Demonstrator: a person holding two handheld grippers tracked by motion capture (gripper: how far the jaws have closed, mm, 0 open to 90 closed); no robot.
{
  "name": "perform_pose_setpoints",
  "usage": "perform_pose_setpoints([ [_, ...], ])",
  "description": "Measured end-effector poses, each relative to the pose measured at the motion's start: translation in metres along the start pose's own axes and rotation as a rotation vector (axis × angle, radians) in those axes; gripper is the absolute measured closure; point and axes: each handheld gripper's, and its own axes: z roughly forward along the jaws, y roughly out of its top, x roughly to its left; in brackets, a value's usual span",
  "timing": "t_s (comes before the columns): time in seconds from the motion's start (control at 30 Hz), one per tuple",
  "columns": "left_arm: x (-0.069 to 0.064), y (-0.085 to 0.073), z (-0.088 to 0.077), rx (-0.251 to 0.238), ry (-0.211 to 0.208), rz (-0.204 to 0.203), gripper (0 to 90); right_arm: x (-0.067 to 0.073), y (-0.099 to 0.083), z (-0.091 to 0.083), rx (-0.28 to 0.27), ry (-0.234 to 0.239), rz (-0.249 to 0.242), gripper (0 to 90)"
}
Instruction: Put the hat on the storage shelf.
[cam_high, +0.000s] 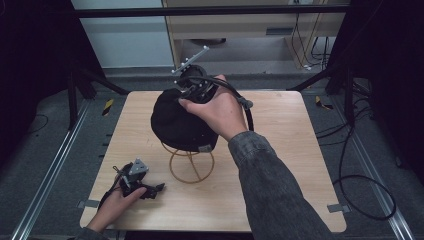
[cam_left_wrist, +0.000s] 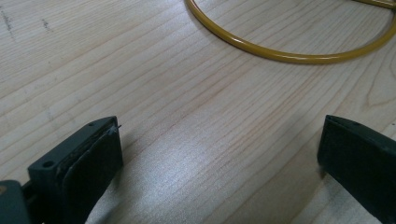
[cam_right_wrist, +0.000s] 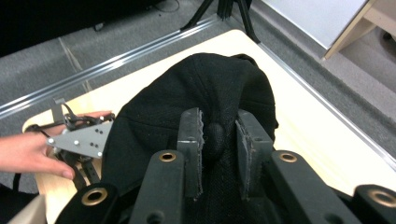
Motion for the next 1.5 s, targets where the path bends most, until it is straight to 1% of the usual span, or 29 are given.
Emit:
perform_pose_setpoints([
  [0.07,0.000,0.000,0.000,-0.001,0.000,0.000,0.0,0.000,-0.001,0.002,0.010,-0.003,0.001,73.6],
  [0.13,0.000,0.000,0.000,-0.001,0.001,0.000,0.0,-0.001,-0.002,0.003,0.018,-0.021,-0.002,73.6],
  [0.33,0.000,0.000,0.000,0.000,0.000,0.000,0.0,-0.003,-0.004,0.002,0.022,-0.017,0.007,73.2],
  [0.5,0.000,0.000,0.000,0.000,0.000,0.000,0.0,-0.003,-0.005,0.005,0.034,-0.022,-0.003,72.5],
  [0.73,0.000,0.000,0.000,0.000,0.000,0.000,0.0,-0.003,-0.006,0.005,0.025,-0.017,0.006,72.9],
  [0.87,0.000,0.000,0.000,0.000,0.000,0.000,0.0,-0.004,-0.007,0.004,0.031,-0.019,0.001,72.7],
  [1.07,0.000,0.000,0.000,0.000,0.000,0.000,0.0,-0.003,-0.009,0.002,0.021,-0.011,0.008,72.6],
  [1.33,0.000,0.000,0.000,0.000,0.000,0.000,0.0,-0.001,-0.012,-0.008,0.000,-0.012,0.008,72.4],
  [1.5,0.000,0.000,0.000,0.000,0.000,0.000,0.0,-0.003,-0.018,-0.013,-0.017,-0.010,0.013,71.7],
])
